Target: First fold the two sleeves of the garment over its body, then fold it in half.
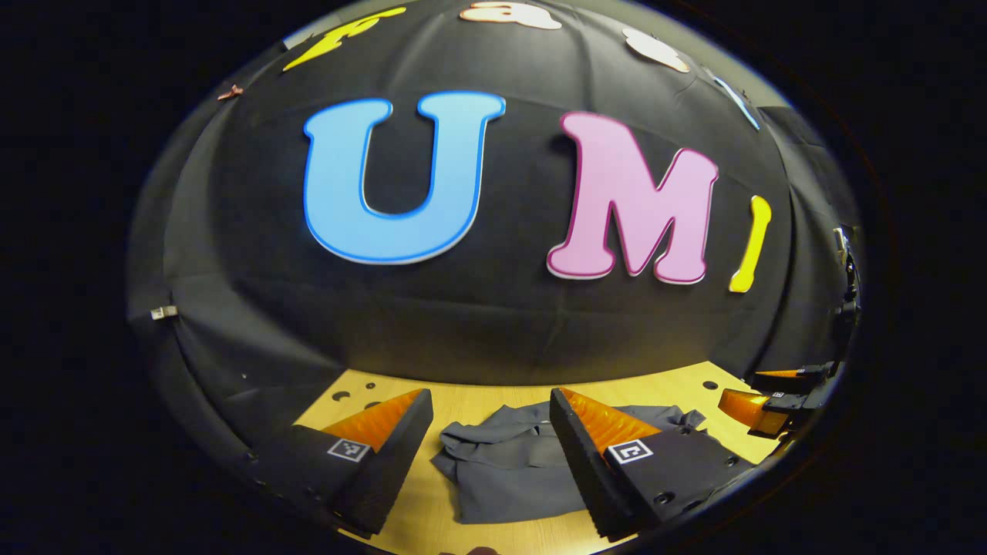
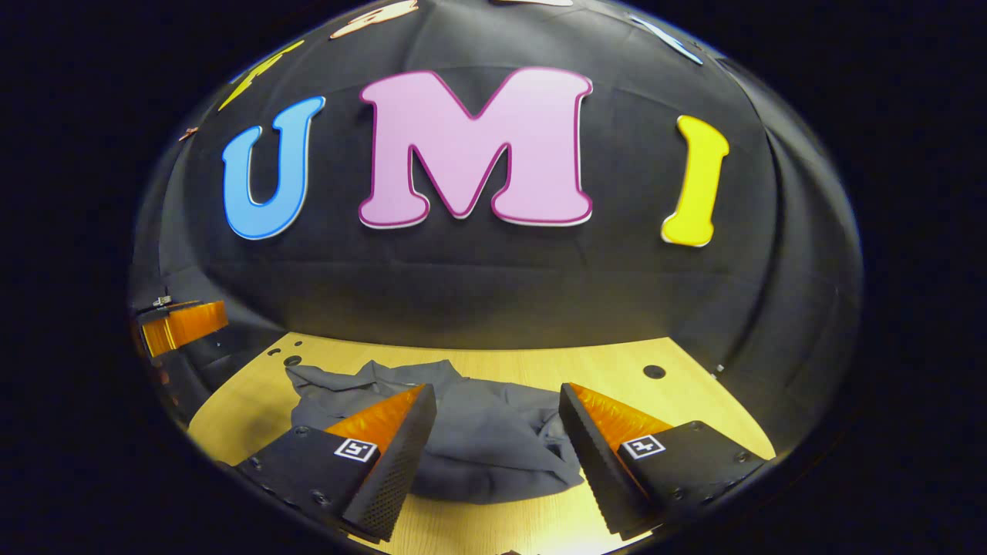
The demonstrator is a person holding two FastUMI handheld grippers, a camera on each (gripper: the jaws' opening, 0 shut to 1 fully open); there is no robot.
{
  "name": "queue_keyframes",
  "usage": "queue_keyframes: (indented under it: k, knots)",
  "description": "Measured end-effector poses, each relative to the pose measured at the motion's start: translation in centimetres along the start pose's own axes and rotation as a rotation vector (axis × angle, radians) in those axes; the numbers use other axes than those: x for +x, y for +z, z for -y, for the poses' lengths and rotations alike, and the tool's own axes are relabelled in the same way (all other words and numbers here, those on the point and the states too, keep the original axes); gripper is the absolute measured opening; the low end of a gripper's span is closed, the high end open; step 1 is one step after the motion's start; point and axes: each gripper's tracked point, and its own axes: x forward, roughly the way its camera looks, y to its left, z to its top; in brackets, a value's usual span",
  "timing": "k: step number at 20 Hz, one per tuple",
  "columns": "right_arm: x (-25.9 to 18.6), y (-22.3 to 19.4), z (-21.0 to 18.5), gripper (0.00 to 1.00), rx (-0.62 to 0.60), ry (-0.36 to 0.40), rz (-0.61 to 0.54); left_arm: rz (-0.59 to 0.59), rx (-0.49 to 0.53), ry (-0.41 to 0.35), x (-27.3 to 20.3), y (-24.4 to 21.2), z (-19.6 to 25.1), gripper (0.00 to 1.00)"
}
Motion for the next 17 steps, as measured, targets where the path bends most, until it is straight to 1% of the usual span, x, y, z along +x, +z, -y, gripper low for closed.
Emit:
queue_keyframes:
  k: [3,4,5,6,8,10,12,14,17]
  knots:
    - [-4.2,1.5,0.3,0.98,0.01,-0.024,0.028,0.006,0.049,-0.004,-4.4,1.6,0.7,0.96]
    - [-5.4,1.8,0.1,0.98,0.026,-0.027,0.034,0.007,0.055,-0.017,-6.1,1.8,1.6,0.96]
    - [-6.6,2.1,0.0,0.99,0.046,-0.033,0.037,0.011,0.052,-0.031,-7.9,1.9,2.6,0.96]
    - [-5.8,1.4,1.4,0.99,0.062,-0.033,0.044,0.017,0.043,-0.041,-9.4,1.9,3.4,0.96]
    - [-8.3,2.1,0.8,0.98,0.066,-0.031,0.069,0.004,0.006,-0.065,-12.2,1.0,4.8,0.96]
    - [-10.2,2.1,0.0,0.99,0.045,-0.016,0.076,-0.021,-0.002,-0.071,-14.5,-0.2,5.4,0.96]
    - [-11.9,1.6,-1.2,0.98,0.025,0.012,0.06,-0.009,-0.003,-0.08,-16.2,-0.6,5.8,0.96]
    - [-13.6,1.4,-2.1,0.98,0.028,0.022,0.064,0.007,-0.007,-0.089,-17.8,-0.7,5.9,0.96]
    - [-15.9,0.6,-3.8,0.98,0.039,0.049,0.066,0.0,-0.028,-0.117,-20.1,-1.2,6.4,0.96]
